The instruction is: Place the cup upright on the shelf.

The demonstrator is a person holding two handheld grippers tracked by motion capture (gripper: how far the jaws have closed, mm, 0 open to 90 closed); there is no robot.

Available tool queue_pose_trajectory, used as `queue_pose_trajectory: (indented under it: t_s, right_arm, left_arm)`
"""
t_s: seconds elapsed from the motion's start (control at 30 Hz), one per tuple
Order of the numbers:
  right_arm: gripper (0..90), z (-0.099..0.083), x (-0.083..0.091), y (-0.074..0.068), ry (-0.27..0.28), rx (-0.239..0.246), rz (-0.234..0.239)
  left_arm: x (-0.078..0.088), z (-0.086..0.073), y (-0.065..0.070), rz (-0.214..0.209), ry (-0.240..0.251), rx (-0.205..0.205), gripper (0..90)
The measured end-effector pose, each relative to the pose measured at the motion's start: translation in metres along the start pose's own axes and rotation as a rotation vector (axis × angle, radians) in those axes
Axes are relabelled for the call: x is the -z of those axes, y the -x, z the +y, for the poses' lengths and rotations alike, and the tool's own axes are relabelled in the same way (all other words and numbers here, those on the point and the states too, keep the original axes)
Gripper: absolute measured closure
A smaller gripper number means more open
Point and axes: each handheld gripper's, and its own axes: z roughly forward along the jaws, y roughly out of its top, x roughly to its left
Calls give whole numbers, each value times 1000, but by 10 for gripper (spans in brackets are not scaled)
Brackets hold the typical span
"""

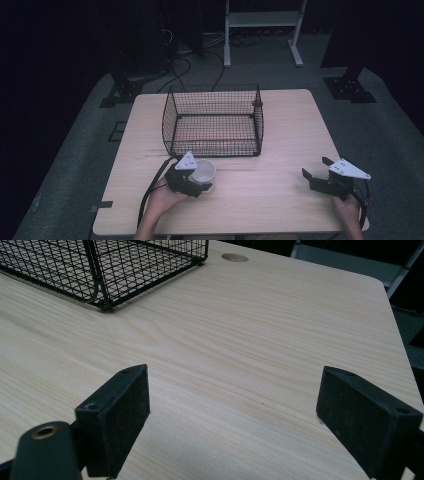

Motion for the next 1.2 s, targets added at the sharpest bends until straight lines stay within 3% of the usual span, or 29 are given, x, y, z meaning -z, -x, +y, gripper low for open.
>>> queue_pose_trajectory:
  t_s: [0.27,0.87,1.2]
  right_arm:
    - [131,0,0,0,1,-1,0]
    - [131,0,0,1,7,-10,2]
    - [131,0,0,2,9,-16,3]
  left_arm:
    - [4,10,3,-5,17,-11,213]
    - [4,35,10,-59,34,-63,214]
    - [8,46,7,-78,44,-73,214]
